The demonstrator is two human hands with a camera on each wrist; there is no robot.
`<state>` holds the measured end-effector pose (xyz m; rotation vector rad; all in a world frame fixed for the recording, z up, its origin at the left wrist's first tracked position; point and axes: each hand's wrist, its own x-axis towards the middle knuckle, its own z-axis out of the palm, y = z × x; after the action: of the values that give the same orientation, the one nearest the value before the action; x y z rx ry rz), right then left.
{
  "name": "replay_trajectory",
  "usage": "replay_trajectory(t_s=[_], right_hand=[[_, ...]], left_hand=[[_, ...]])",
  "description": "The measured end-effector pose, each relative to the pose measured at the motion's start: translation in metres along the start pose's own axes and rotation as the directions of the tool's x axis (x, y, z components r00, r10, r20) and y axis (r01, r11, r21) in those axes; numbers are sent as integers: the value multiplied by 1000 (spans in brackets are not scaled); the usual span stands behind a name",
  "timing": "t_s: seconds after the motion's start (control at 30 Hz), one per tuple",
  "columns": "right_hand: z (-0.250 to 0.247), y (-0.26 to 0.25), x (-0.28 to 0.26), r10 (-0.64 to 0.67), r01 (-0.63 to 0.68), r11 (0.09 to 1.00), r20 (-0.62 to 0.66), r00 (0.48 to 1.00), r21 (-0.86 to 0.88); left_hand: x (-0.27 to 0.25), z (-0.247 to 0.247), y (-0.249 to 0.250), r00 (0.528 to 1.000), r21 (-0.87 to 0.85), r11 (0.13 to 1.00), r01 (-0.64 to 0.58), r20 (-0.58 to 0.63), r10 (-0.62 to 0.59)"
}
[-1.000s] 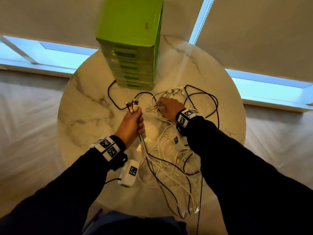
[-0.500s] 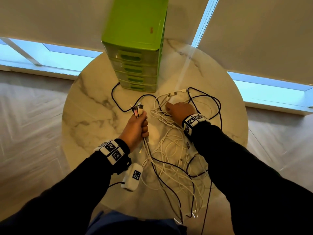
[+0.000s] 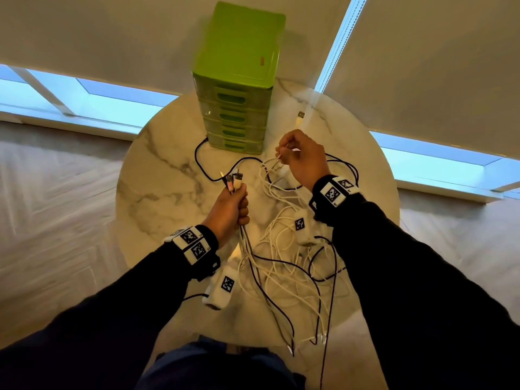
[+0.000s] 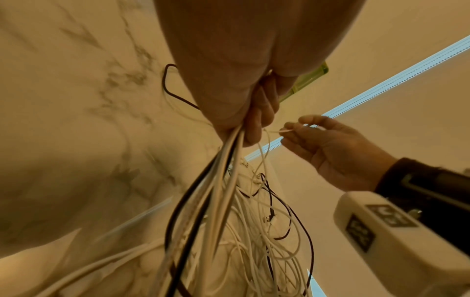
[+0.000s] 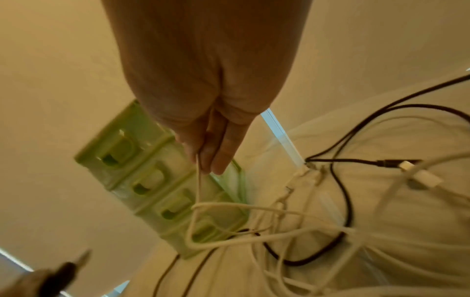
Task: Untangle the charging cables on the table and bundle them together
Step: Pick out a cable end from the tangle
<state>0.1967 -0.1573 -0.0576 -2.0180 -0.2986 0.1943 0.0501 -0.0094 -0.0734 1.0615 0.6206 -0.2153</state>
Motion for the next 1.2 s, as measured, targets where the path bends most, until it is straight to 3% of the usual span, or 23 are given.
replay_trajectory(t_s=[0.17,0.27,0.33,0.43,0.57,0.77,1.07,1.2], right_hand=[[-23,-78,-20,-113,137,952,-102,988,272],[-39,-107,-38,-109,121,916,-53,993,382],[-41,-106,-53,-75,51,935,55,996,350],[-28,-81,-86,5,-32,990,190,982,138],[-5,-53,-124,46,-41,999,201,978,-28],[14,-49,-138,62,-60,998,190,980,-15],[26,-53,-144,34,-32,999,199,979,-9],[26,-57,-146,7,0,1000,264,964,-27]], left_hand=[[-10,-4,-3,999,-38,998,-42,-8,42],[-15,-3,-4,998,-141,988,-59,-32,55],[-17,0,-2,998,-214,975,-61,-30,56],[-22,3,1,999,-320,946,-47,-3,48],[-32,12,7,997,-307,950,-50,44,67],[-51,23,11,973,-106,977,-185,119,197],[-66,32,16,939,-37,960,-278,200,279],[-54,25,13,947,94,948,-304,141,290]])
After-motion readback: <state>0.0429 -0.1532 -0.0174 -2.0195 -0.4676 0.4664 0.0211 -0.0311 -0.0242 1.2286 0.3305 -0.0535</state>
